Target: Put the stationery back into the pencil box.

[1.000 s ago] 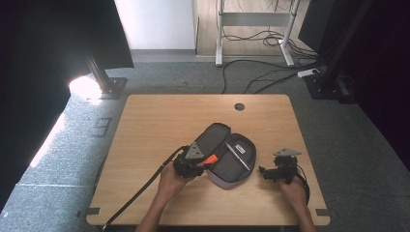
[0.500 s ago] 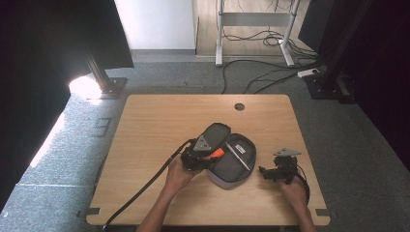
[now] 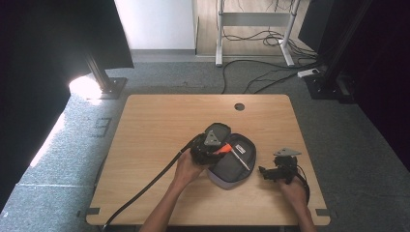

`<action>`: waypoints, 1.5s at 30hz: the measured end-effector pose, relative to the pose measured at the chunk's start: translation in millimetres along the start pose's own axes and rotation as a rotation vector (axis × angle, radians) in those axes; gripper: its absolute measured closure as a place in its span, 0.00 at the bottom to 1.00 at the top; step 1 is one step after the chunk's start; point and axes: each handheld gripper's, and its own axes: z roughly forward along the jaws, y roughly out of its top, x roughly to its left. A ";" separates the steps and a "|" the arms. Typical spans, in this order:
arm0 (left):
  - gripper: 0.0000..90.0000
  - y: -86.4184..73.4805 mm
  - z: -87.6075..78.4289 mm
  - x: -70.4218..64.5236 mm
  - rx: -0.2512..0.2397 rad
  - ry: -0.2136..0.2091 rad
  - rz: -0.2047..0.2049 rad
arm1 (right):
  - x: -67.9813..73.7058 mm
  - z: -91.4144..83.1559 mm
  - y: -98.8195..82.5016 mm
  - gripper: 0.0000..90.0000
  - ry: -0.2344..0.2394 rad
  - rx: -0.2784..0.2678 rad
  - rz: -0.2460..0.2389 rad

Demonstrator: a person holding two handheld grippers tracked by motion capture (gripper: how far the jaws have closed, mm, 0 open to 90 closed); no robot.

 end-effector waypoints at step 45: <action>0.73 1.5 67.6 -18.4 0.129 -0.011 0.068 | -0.1 -0.1 0.0 0.00 0.001 0.001 -0.001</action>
